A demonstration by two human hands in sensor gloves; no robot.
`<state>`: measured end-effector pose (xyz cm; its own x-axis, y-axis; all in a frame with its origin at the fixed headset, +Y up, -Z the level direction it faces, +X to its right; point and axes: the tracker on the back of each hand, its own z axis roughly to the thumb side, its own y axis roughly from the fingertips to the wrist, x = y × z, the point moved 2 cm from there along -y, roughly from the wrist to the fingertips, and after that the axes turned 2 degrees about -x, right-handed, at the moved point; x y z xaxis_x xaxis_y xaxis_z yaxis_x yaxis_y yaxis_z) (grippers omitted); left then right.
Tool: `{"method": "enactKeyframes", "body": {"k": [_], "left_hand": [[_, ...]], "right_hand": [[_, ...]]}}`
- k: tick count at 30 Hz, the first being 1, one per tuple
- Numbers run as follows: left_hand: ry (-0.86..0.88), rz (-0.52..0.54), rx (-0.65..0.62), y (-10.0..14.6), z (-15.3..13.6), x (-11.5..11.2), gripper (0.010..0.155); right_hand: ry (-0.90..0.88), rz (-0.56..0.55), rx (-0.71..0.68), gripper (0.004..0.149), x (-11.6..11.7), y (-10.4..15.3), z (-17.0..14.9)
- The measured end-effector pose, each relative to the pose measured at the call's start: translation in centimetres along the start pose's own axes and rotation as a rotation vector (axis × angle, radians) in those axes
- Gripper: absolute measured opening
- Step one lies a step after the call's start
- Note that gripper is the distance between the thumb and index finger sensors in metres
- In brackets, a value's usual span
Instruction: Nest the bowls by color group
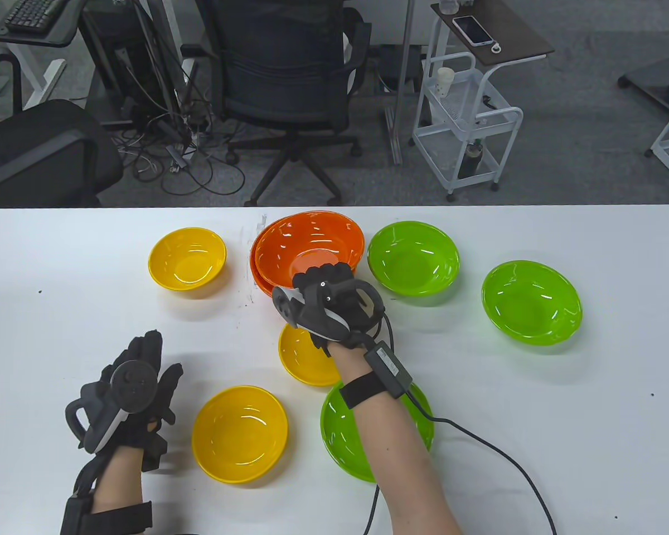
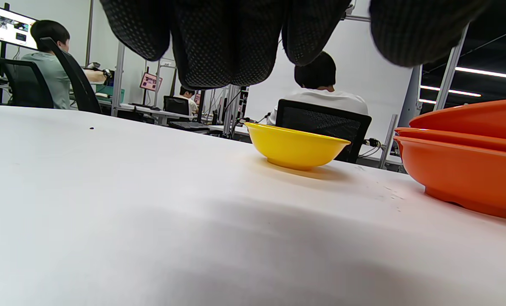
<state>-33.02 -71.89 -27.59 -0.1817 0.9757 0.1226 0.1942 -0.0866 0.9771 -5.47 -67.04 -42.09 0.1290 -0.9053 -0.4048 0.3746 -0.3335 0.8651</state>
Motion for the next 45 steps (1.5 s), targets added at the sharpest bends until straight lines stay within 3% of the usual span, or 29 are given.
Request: {"method": "enactKeyframes", "body": {"k": [12, 19, 23, 29, 35, 39, 43, 45], "left_hand": [[-0.002, -0.001, 0.002, 0.0, -0.1, -0.1, 0.072], [-0.003, -0.006, 0.002, 0.0, 0.0, -0.2, 0.072], [-0.003, -0.004, 0.003, 0.0, -0.1, -0.2, 0.072], [-0.008, -0.018, 0.005, -0.1, -0.1, -0.4, 0.072], [-0.011, -0.016, 0.004, -0.1, -0.1, -0.4, 0.073], [-0.022, -0.018, 0.003, -0.1, 0.0, -0.5, 0.072], [-0.033, -0.025, 0.007, -0.1, 0.0, -0.6, 0.072], [-0.038, -0.03, 0.012, -0.1, 0.0, -0.7, 0.072]], "right_hand": [[0.073, 0.036, -0.018, 0.036, 0.5, -0.1, 1.0], [0.052, 0.192, 0.02, 0.042, 1.1, -0.1, 0.5], [0.055, 0.204, 0.027, 0.045, 1.4, 0.1, 0.4], [0.015, 0.183, 0.053, 0.057, -0.5, 0.8, -1.2], [-0.095, 0.157, 0.105, 0.076, -3.2, 2.8, -4.7], [-0.18, 0.133, 0.123, 0.085, -4.7, 5.7, -7.4], [-0.194, 0.122, 0.141, 0.087, -5.2, 8.4, -9.4], [-0.21, 0.178, 0.157, 0.088, -4.8, 9.7, -10.4]]}}
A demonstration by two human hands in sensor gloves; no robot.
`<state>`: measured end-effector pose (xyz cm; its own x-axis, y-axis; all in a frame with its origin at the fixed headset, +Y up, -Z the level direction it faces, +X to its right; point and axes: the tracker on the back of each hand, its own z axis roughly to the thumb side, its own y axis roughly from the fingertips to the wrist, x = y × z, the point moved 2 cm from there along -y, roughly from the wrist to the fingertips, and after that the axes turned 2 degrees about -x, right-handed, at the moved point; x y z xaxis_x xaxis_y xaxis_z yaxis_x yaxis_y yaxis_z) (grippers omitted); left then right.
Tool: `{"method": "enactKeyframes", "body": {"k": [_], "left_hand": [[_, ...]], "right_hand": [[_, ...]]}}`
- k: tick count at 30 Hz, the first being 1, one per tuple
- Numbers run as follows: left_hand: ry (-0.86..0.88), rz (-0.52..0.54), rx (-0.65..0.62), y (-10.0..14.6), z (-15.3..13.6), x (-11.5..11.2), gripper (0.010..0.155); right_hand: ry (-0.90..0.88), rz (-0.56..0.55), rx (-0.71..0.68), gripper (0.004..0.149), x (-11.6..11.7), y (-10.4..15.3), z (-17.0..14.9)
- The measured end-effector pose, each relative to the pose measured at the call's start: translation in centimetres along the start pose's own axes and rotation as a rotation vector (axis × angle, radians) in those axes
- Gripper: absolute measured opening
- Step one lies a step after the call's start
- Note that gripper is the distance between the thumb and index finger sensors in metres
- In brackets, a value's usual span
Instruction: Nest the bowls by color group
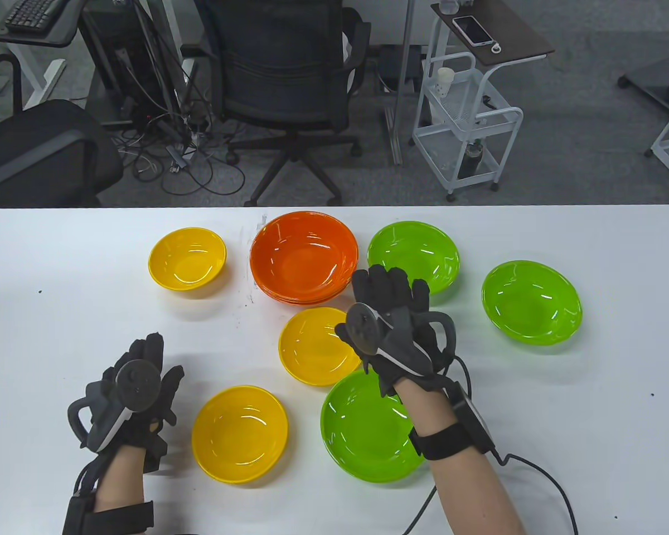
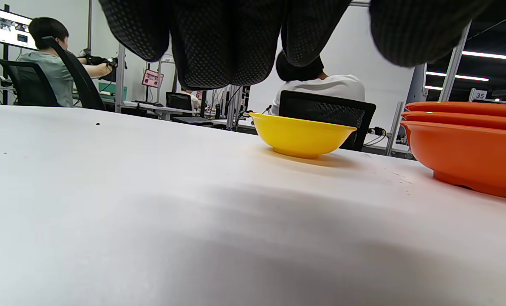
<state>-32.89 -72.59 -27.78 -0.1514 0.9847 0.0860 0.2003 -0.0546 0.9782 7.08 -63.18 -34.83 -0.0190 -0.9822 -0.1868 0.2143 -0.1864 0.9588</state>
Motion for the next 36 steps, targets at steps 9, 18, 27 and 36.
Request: {"method": "enactKeyframes", "body": {"k": [9, 18, 27, 36], "left_hand": [[-0.014, -0.008, 0.001, 0.0, 0.2, -0.1, 0.072], [-0.019, -0.017, 0.0, -0.1, 0.2, -0.3, 0.072], [-0.025, -0.023, 0.003, -0.1, 0.3, -0.3, 0.072], [-0.028, -0.043, 0.0, 0.0, 0.4, -0.5, 0.072]], "right_hand": [[-0.066, 0.046, 0.085, 0.092, 2.1, 3.8, -4.9], [-0.138, 0.112, 0.095, 0.094, 4.1, 5.6, -5.9], [-0.132, 0.202, 0.081, 0.086, 6.0, 5.5, -5.7], [-0.142, 0.224, 0.072, 0.067, 6.2, 5.5, -5.5]]}}
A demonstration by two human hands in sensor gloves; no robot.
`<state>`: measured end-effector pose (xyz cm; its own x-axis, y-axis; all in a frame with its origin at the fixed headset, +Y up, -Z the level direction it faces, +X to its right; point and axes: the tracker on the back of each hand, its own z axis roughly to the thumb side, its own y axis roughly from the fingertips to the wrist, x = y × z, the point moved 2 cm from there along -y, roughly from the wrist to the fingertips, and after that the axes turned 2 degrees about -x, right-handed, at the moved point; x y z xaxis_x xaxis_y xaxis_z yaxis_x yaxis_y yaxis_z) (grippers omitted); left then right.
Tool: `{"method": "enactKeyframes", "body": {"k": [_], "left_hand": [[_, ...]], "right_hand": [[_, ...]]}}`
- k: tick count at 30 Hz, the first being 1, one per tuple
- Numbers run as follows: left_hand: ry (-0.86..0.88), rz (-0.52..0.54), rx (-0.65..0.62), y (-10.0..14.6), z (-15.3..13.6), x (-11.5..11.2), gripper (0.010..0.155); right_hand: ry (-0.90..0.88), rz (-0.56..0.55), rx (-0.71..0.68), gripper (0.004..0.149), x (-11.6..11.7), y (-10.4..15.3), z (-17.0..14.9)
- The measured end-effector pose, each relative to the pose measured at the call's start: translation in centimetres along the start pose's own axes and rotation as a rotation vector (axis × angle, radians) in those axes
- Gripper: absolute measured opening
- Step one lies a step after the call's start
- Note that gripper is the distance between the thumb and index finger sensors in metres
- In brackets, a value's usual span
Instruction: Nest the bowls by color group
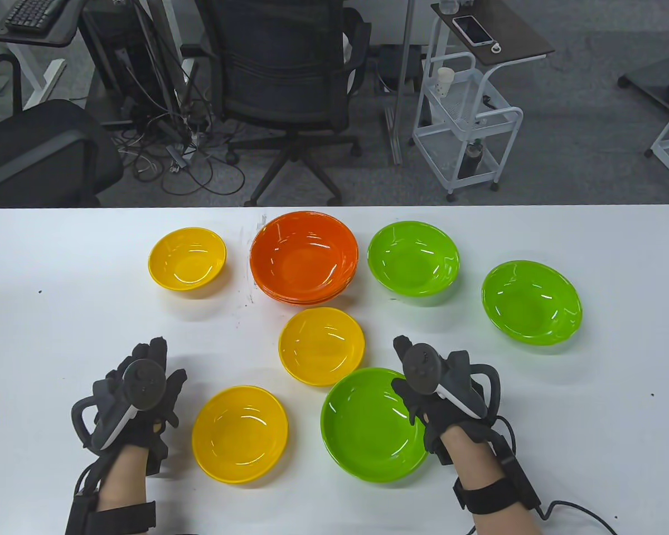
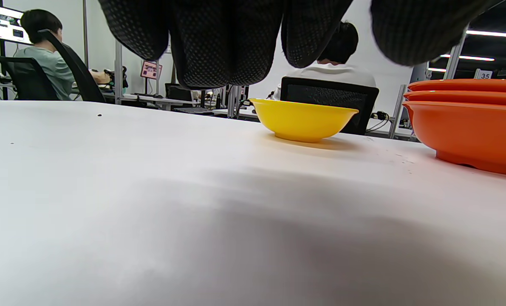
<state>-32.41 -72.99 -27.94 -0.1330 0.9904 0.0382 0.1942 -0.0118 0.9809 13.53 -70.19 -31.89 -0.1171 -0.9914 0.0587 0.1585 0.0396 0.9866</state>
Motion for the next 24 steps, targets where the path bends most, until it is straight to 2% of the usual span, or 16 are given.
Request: {"method": "enactKeyframes", "body": {"k": [4, 10, 15, 21, 24], "left_hand": [[-0.001, -0.001, 0.0, -0.02, -0.01, -0.05, 0.072], [0.0, -0.015, 0.004, -0.03, -0.02, -0.15, 0.072], [0.0, -0.019, 0.007, 0.01, -0.06, -0.14, 0.072], [0.002, -0.02, 0.007, -0.02, -0.1, -0.14, 0.072], [0.002, -0.024, 0.009, -0.02, -0.12, -0.16, 0.071]], "right_hand": [[-0.004, 0.01, 0.001, 0.058, 0.05, -0.03, 0.12], [-0.005, 0.034, 0.011, 0.054, 0.26, -0.13, 0.1], [0.014, 0.087, 0.008, 0.055, 0.69, -0.23, 0.19], [0.012, 0.092, 0.007, 0.052, 0.77, -0.3, 0.21], [0.016, 0.111, 0.005, 0.055, 0.95, -0.35, 0.1]]}}
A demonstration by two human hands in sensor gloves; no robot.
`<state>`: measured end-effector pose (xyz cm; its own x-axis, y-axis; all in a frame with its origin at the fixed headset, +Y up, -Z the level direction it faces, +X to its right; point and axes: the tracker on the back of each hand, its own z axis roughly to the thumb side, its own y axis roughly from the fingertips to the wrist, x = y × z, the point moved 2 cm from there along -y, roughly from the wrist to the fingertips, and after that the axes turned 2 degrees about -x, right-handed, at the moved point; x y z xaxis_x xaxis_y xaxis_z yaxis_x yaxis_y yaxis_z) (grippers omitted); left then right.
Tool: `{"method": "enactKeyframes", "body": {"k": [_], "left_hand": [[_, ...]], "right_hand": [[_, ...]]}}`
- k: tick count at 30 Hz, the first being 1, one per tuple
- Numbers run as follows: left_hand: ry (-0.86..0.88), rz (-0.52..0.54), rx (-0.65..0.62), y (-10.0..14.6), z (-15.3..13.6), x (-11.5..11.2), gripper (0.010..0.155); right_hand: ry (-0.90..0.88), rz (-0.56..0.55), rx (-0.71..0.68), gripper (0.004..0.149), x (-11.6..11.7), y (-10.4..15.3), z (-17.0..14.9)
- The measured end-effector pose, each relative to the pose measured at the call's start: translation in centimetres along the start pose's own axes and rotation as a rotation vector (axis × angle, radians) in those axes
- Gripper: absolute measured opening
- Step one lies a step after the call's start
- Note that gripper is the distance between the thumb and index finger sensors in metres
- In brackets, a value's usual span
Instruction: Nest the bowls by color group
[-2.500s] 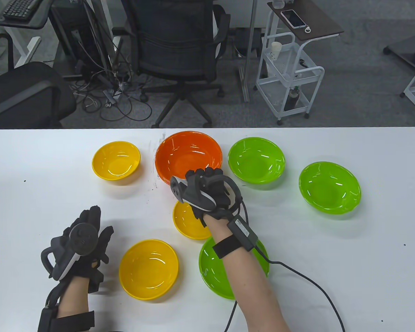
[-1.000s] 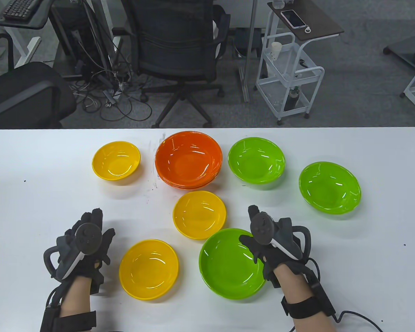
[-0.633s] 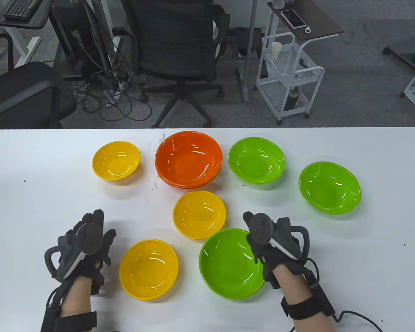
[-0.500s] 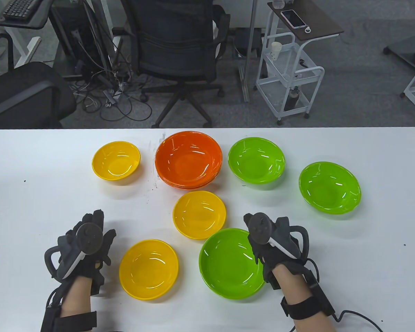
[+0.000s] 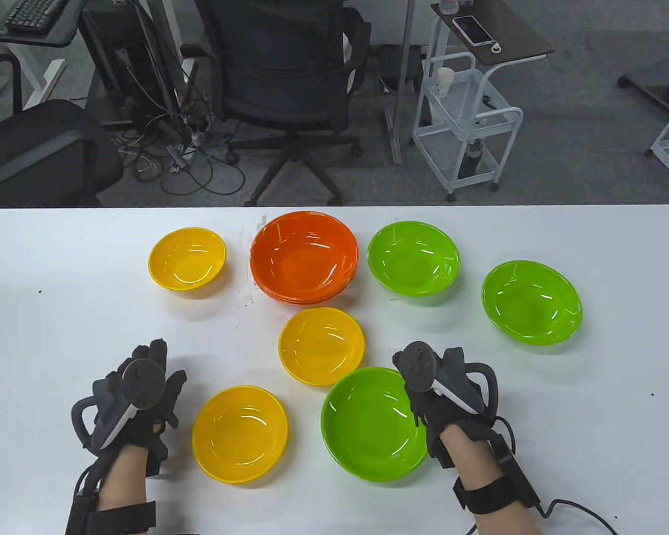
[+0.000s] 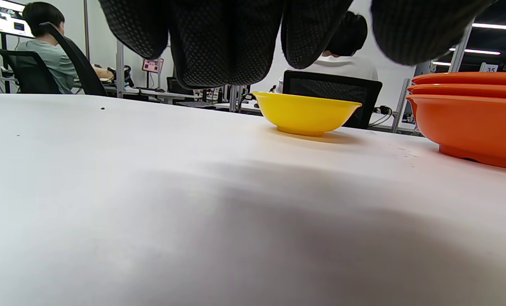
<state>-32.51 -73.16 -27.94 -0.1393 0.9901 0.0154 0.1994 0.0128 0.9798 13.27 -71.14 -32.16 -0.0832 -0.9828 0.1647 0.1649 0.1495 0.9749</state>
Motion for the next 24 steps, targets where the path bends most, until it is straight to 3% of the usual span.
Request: {"method": "enactKeyframes", "body": {"k": [8, 14, 24], "left_hand": [[0.003, -0.002, 0.002, 0.0, -0.1, 0.0, 0.071], [0.004, -0.003, 0.004, -0.1, -0.2, -0.1, 0.071], [0.005, -0.001, 0.012, 0.0, -0.3, 0.0, 0.072]], "right_hand": [[0.009, 0.003, -0.005, 0.052, 0.1, -0.1, -0.1], [-0.122, 0.04, -0.04, 0.051, -0.4, -0.1, -0.9], [-0.171, -0.11, -0.033, 0.051, -3.0, 0.8, -2.1]]}}
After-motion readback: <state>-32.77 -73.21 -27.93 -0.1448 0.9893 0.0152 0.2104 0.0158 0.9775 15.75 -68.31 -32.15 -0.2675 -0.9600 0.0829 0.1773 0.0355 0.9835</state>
